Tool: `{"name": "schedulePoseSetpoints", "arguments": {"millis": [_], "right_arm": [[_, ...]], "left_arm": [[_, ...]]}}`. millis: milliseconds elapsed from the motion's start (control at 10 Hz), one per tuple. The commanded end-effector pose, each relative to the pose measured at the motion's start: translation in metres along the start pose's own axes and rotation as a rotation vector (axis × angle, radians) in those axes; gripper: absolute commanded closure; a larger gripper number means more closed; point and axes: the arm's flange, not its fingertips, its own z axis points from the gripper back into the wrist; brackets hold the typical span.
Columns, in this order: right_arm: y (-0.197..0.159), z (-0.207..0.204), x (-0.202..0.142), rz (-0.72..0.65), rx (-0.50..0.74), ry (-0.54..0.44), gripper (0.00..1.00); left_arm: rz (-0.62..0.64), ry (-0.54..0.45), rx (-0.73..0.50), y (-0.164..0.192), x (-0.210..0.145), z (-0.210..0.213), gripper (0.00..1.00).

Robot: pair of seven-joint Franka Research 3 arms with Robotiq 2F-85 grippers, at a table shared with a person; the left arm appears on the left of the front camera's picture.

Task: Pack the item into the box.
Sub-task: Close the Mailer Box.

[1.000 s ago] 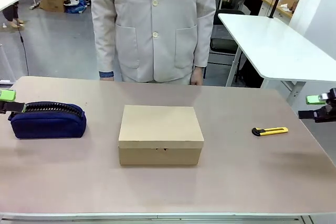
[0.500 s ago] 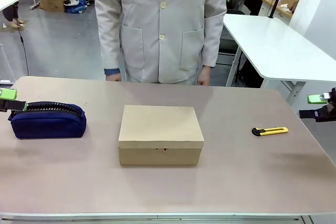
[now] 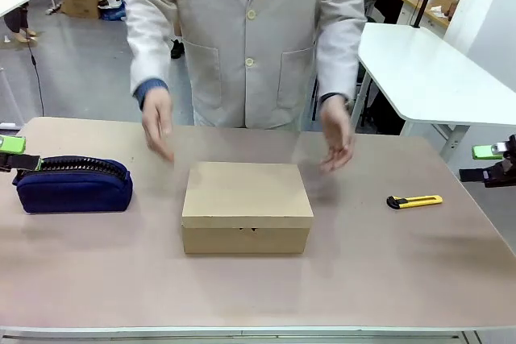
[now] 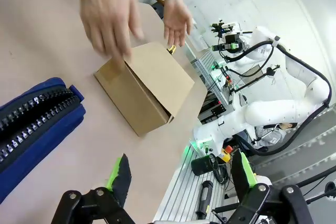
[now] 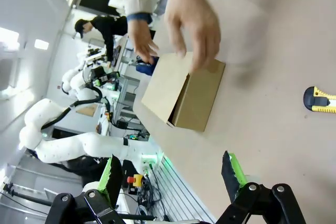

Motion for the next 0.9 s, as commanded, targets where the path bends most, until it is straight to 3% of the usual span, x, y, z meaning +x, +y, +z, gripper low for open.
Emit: {"name": "schedulePoseSetpoints", "arguments": {"millis": [0,800], "right_arm": [[0.0032,0.0044,-0.0036,0.002,0.006,0.008,0.00],[0.0032,0.0044,-0.0036,0.002,0.006,0.008,0.00]], "left_arm": [[-0.002,0.008,0.003,-0.0032,-0.0016,0.0010,0.00],[-0.002,0.008,0.003,-0.0032,-0.0016,0.0010,0.00]]}}
